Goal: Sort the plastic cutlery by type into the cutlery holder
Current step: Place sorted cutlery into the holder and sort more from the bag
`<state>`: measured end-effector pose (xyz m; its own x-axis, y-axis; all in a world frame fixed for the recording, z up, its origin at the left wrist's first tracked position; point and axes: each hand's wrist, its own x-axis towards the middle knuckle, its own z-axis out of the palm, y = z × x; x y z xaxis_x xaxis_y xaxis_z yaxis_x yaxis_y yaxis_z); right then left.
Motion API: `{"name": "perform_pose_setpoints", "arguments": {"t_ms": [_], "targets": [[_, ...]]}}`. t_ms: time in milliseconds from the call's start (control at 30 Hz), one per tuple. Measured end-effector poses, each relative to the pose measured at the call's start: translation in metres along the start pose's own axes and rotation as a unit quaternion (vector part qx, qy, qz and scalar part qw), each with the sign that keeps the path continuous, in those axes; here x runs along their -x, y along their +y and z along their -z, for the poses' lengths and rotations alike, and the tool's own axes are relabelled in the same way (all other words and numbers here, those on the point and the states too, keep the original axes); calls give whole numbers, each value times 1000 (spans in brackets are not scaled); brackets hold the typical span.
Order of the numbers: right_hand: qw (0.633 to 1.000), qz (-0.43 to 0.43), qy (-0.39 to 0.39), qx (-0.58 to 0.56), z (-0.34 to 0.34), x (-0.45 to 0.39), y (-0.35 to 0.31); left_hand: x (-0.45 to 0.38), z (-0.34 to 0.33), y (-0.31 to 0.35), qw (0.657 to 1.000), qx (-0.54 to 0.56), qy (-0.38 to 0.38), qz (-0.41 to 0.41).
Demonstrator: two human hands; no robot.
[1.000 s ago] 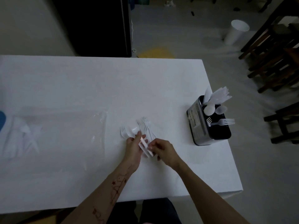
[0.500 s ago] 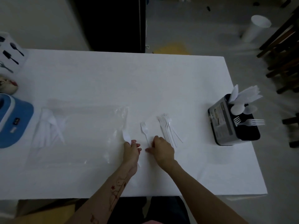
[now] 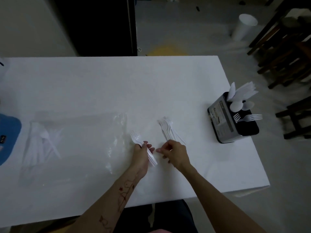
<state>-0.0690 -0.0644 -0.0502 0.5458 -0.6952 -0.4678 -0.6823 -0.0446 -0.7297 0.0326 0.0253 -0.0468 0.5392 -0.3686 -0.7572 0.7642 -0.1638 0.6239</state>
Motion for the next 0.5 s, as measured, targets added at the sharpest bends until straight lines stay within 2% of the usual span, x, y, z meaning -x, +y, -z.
{"name": "perform_pose_setpoints", "arguments": {"t_ms": [67,100,233,400,500], "targets": [[988,3,114,102,5,-6,5,-1,-3,2,1000,17,7,7],[978,4,143,150,8,-9,6,-2,-4,1,1000,20,6,10],[961,3,121,249,13,-16,12,-2,-7,-6,1000,-14,13,3],[960,1,120,252,29,-19,15,-1,-17,-10,1000,-19,9,4],[966,1,142,215,39,-17,16,1,-26,-10,1000,-22,6,5]]}}
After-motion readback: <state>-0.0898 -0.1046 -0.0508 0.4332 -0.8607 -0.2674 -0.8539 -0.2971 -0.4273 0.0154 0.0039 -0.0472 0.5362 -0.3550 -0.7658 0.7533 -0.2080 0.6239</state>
